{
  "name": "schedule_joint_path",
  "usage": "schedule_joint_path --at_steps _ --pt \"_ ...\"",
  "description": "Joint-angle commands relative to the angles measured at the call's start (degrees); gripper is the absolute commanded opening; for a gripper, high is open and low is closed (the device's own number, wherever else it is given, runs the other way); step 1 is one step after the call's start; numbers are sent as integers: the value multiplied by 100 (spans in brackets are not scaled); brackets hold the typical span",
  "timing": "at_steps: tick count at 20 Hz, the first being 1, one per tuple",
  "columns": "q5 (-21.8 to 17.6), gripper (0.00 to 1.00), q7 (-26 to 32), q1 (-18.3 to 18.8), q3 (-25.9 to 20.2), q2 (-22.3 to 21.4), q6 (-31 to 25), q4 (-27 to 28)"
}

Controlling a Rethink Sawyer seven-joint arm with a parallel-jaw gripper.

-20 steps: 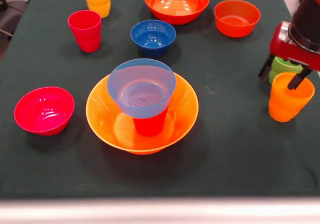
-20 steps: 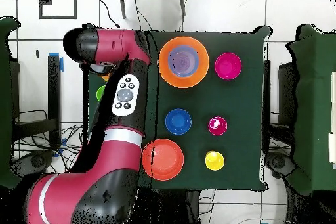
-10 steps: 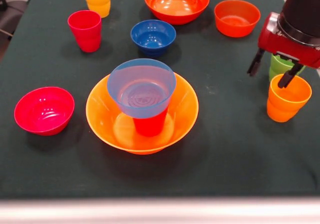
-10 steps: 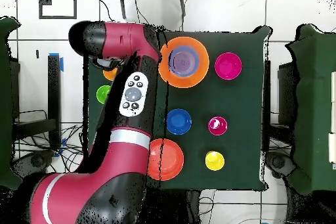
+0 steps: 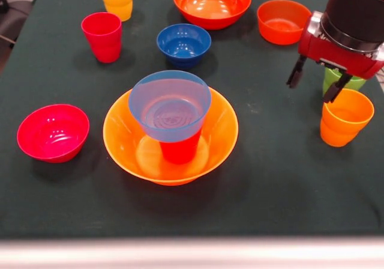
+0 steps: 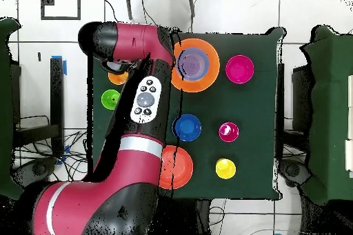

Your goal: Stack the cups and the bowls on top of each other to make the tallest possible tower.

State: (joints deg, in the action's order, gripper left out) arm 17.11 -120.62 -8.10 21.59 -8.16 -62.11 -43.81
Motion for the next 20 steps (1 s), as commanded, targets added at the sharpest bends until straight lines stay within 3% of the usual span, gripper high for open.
schedule_joint_path --at_steps 1,20 --pt "-213 100 -53 -97 -666 -192 203 -778" --pt "10 100 288 198 -1548 -248 921 -1120"
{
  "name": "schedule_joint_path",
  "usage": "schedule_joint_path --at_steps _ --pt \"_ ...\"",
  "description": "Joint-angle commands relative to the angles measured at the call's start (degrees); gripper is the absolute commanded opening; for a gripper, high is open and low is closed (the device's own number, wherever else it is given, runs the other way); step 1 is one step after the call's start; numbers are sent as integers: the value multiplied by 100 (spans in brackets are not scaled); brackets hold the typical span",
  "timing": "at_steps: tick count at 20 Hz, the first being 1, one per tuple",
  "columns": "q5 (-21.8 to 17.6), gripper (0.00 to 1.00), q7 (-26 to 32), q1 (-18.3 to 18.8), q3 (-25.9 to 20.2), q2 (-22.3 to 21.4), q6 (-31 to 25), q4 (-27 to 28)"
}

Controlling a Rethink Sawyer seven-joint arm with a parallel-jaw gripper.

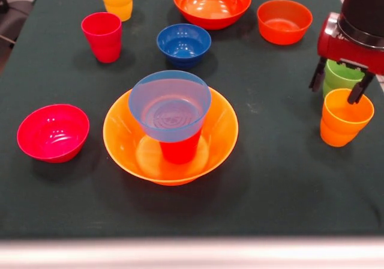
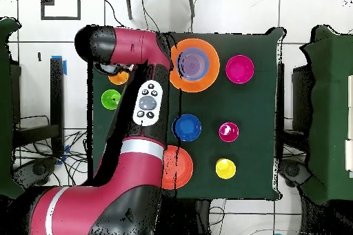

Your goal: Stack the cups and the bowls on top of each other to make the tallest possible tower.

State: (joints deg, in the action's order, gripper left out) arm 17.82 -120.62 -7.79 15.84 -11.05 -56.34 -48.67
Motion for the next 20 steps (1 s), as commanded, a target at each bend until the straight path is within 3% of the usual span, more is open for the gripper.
schedule_joint_path --at_steps 1,7,20 --pt "-100 100 256 170 -954 50 317 -624" --pt "-117 100 249 289 -1132 56 635 -925" --pt "-183 100 162 291 -1171 19 286 -1026"
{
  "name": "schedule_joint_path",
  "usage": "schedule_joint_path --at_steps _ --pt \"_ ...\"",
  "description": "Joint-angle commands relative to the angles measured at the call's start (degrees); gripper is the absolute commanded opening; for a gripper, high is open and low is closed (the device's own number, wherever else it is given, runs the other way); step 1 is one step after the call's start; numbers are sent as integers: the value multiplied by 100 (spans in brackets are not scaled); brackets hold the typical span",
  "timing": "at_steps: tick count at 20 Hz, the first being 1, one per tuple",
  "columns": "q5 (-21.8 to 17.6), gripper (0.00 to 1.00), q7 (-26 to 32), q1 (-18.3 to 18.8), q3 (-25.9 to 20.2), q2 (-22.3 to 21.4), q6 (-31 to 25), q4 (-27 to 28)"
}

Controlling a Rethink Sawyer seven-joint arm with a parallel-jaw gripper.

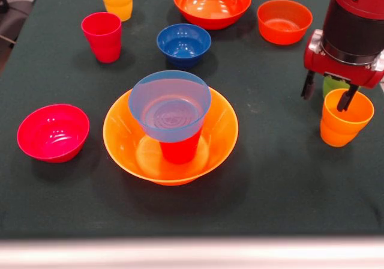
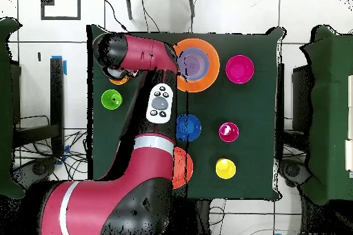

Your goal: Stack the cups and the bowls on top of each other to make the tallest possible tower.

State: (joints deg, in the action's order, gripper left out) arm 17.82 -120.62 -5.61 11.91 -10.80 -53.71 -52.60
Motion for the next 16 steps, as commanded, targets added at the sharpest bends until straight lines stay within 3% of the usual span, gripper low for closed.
schedule_joint_path --at_steps 1,16 --pt "-178 100 154 74 -783 -19 35 -651" --pt "-125 100 45 119 -908 -85 -127 -755"
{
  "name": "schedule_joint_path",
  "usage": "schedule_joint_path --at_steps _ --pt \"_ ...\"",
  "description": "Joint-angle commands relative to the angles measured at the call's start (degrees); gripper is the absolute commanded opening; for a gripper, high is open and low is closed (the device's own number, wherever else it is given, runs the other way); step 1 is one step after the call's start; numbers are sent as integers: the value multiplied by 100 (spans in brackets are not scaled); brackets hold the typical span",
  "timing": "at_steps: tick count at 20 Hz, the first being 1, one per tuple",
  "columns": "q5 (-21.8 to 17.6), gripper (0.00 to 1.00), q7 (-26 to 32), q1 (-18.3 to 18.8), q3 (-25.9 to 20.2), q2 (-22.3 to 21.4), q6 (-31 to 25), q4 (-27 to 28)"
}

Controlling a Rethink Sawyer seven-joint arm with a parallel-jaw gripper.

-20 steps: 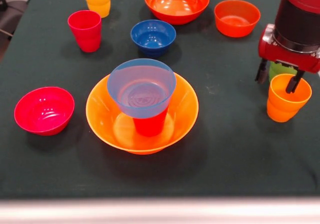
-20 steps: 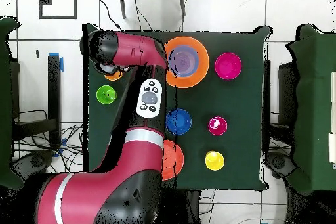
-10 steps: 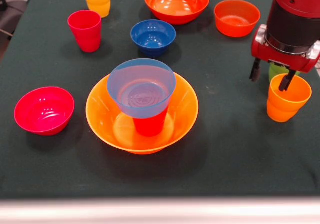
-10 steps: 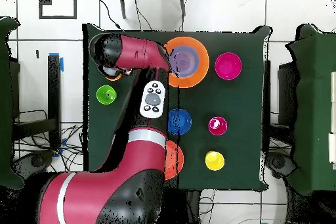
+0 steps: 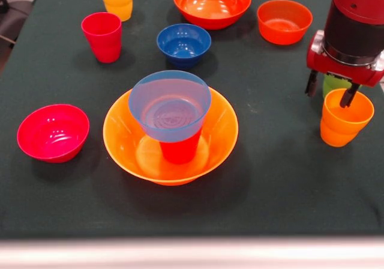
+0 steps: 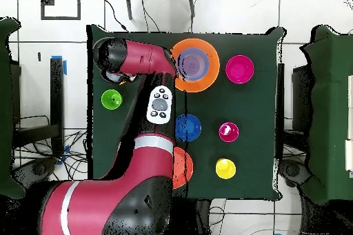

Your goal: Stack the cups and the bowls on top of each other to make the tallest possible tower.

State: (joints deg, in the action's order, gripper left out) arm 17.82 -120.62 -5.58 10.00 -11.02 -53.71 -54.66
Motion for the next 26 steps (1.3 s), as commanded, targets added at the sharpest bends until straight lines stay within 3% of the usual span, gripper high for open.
schedule_joint_path --at_steps 1,26 --pt "-134 100 39 116 -711 -55 -119 -548" --pt "-296 100 -66 95 -609 379 315 -354"
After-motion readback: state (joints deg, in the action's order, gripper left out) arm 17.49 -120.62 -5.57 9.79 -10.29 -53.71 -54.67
